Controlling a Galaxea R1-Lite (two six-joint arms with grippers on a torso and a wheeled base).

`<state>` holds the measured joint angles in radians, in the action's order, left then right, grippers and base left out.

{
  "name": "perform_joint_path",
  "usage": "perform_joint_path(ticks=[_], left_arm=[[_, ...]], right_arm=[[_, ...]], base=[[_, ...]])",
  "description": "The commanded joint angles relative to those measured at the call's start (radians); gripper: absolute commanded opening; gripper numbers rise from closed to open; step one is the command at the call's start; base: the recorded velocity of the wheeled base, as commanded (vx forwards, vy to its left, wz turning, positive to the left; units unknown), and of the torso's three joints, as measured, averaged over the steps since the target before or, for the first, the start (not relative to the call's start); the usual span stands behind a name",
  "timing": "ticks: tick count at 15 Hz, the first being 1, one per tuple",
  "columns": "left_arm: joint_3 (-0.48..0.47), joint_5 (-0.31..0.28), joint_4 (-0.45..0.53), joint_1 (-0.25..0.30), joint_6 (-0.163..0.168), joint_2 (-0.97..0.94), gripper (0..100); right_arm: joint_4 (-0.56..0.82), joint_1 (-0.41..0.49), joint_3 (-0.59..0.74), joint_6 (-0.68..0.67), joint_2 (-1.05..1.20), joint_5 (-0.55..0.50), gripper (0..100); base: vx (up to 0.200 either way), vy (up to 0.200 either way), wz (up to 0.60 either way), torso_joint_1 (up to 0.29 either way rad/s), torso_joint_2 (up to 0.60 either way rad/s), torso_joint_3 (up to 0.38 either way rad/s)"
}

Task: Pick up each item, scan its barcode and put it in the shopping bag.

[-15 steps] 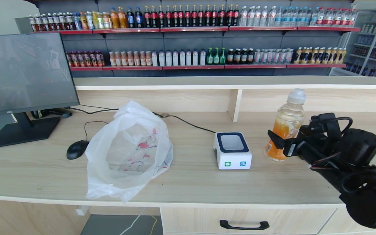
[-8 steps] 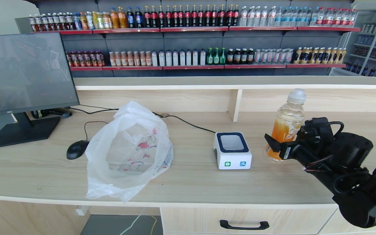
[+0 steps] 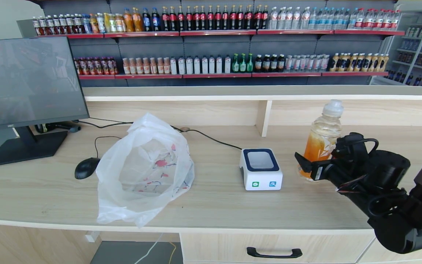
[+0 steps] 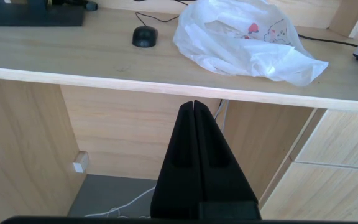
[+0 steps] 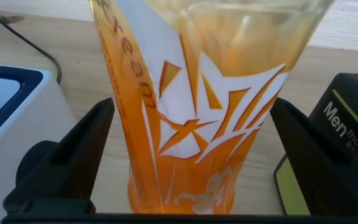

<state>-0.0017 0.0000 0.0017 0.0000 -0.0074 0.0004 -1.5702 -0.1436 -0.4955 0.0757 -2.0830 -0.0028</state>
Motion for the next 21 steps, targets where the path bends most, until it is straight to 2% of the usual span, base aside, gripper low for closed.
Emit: perform_joint_path(ticks=[1, 19, 20, 21], left_arm=[[0.000, 0.000, 0.000, 0.000, 0.000, 0.000, 0], [0.000, 0.000, 0.000, 0.000, 0.000, 0.000, 0], [0.000, 0.000, 0.000, 0.000, 0.000, 0.000, 0], [0.000, 0.000, 0.000, 0.000, 0.000, 0.000, 0]], right_arm=[[-0.001, -0.001, -0.003, -0.001, -0.006, 0.000, 100], [-0.001, 0.001, -0.101, 0.004, -0.029, -0.017, 100], [-0.001, 0.001, -0.098, 0.010, -0.031, -0.017, 0], [-0.001, 0.001, -0.104, 0.010, -0.029, -0.017, 0]], base=[[0.000, 0.000, 0.00, 0.000, 0.00, 0.000], [0.000, 0.000, 0.00, 0.000, 0.00, 0.000], [0.000, 0.000, 0.00, 0.000, 0.00, 0.000], [0.000, 0.000, 0.00, 0.000, 0.00, 0.000]])
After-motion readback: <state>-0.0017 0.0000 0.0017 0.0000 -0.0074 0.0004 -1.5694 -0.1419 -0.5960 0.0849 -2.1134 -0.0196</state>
